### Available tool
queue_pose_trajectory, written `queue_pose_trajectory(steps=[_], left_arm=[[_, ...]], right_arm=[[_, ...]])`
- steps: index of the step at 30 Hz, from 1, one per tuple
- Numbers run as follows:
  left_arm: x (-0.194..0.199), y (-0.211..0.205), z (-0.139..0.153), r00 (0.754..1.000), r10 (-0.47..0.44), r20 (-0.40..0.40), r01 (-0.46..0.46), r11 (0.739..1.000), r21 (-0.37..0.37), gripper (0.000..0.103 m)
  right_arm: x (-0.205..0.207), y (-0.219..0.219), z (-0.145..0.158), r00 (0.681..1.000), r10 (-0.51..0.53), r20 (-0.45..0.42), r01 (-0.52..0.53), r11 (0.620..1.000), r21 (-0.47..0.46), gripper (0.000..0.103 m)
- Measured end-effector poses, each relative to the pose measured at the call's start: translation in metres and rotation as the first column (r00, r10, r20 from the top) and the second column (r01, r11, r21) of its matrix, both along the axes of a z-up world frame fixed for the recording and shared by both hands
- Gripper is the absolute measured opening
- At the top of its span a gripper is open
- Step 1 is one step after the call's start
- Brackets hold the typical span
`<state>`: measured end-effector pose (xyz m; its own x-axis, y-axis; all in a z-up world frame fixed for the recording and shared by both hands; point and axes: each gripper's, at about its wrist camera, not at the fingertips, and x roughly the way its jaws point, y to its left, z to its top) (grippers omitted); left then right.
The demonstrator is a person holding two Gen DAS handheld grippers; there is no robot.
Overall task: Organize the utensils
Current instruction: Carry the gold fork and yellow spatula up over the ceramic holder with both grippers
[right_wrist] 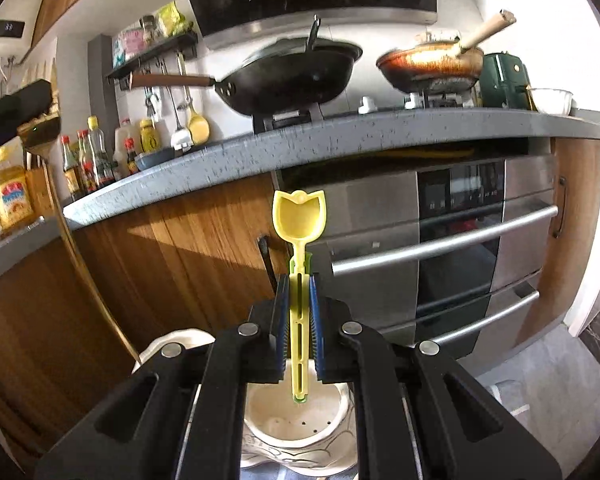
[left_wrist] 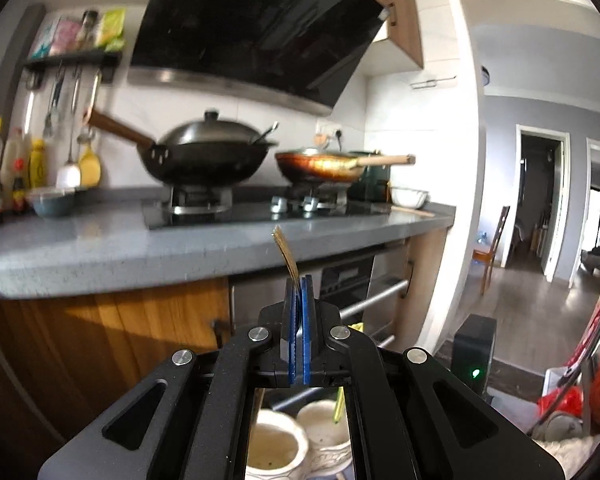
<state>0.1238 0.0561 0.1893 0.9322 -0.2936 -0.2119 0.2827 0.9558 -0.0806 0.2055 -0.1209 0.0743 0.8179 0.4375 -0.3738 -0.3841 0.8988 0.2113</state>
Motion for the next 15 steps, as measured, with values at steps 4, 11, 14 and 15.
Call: queue_pose_trajectory(steps=[4, 11, 14, 15], left_arm=[[0.020, 0.013, -0.033, 0.996, -0.021, -0.087, 0.015, 0.997, -0.072, 0.003], [0.030, 0.012, -0.066, 0.983, -0.041, -0.178, 0.031, 0.998, -0.059, 0.003], [0.033, 0.013, -0.079, 0.973, -0.046, -0.228, 0.033, 0.998, -0.061, 0.003], [0.034, 0.014, -0.084, 0.969, -0.046, -0.244, 0.032, 0.998, -0.062, 0.003]], right_arm=[[0.004, 0.002, -0.020, 0.999, 0.014, -0.036, -0.016, 0.999, -0.040, 0.010], [0.005, 0.006, -0.037, 0.991, 0.073, -0.114, -0.083, 0.993, -0.084, 0.010], [0.007, 0.008, -0.043, 0.982, 0.094, -0.166, -0.107, 0.992, -0.072, 0.010], [0.007, 0.010, -0.046, 0.980, 0.094, -0.174, -0.109, 0.991, -0.073, 0.010]])
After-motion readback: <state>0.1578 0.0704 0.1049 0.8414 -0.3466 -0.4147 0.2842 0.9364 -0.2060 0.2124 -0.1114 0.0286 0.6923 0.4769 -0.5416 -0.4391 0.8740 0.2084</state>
